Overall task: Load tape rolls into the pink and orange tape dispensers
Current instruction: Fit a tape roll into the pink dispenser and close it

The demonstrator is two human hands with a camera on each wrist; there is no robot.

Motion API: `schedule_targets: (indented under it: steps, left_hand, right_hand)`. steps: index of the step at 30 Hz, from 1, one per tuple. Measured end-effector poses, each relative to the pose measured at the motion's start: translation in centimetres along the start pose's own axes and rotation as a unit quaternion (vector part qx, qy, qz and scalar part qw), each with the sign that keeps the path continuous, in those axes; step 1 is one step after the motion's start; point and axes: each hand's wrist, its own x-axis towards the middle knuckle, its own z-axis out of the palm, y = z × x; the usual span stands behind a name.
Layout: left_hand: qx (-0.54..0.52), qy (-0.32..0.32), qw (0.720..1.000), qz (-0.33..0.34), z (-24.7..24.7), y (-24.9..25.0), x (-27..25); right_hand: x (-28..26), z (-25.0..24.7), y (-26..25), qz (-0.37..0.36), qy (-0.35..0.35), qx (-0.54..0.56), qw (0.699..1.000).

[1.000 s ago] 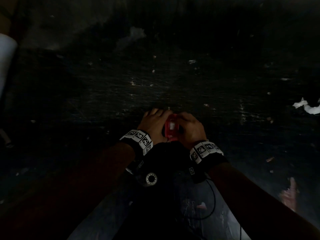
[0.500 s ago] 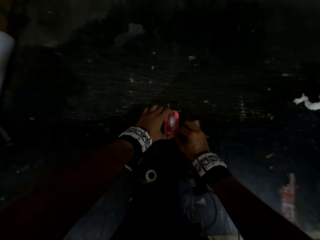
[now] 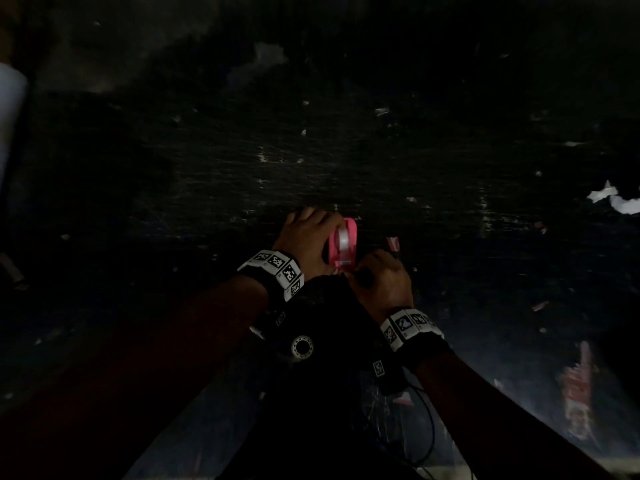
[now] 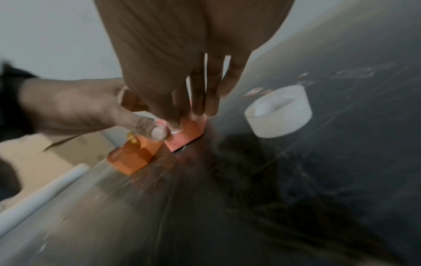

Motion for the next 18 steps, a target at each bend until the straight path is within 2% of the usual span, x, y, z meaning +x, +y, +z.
schedule_targets:
  steps: [3, 9, 13, 18]
  left_hand:
    - [-0.002, 0.002, 1.0, -0.001, 0.0, 0.0, 0.1]
    - [-0.022, -0.008, 1.0, 0.012, -0.3, -0.5, -0.2]
    - [-0.053, 0.008, 0.998, -0.031, -1.1, -2.5, -1.3]
    - [-0.052, -0.047, 0.997, -0.039, -1.3, -5.8, -2.7]
  right_hand:
    - [1.2, 0.1, -0.1, 0.027, -0.023, 0.003, 0.999]
    - [2.0, -0.1, 0.3, -0.024, -0.029, -0.009, 0.999]
    - [2.1, -0.4, 0.2, -0.024, -0.038, -0.012, 0.999]
    - [1.9, -0.6, -0.3, -0.007, -0.033, -0.012, 0.999]
